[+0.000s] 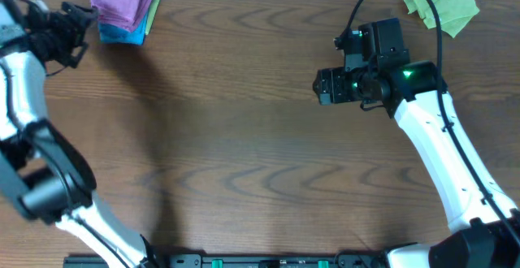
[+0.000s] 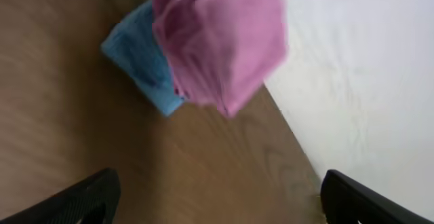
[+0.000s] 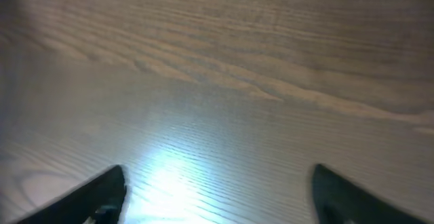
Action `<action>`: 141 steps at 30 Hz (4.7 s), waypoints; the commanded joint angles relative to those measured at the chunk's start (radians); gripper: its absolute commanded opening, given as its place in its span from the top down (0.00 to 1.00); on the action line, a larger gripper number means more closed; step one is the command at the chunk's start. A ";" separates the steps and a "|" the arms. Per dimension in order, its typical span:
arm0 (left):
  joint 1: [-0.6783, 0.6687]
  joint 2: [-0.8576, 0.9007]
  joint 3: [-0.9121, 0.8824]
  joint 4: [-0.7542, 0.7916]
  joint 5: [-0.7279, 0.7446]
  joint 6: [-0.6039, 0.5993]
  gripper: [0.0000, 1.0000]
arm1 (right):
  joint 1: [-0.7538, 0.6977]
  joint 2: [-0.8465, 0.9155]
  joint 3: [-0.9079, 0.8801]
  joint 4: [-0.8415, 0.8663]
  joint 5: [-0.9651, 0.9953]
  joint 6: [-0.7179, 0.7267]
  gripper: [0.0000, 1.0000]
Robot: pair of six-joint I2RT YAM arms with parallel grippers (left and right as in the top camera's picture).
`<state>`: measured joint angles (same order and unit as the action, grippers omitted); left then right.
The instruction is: Fold the cloth
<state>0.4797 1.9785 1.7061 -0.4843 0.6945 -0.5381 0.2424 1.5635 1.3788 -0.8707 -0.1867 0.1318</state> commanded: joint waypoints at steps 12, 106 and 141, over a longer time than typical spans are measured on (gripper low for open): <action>-0.026 -0.502 0.000 -0.470 -0.192 0.299 0.04 | -0.042 -0.257 0.009 -0.116 0.165 -0.133 0.01; -0.420 -1.859 -1.526 0.254 -0.447 0.568 0.05 | -0.080 -0.948 -0.172 -0.473 0.265 -0.118 0.01; -0.430 -1.973 -1.637 0.254 -0.676 0.568 0.05 | -0.080 -0.948 -0.172 -0.473 0.265 -0.118 0.01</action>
<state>0.0551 0.0128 0.0982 -0.2256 0.0444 0.0235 0.1692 0.6189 1.2068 -1.3426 0.0689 0.0139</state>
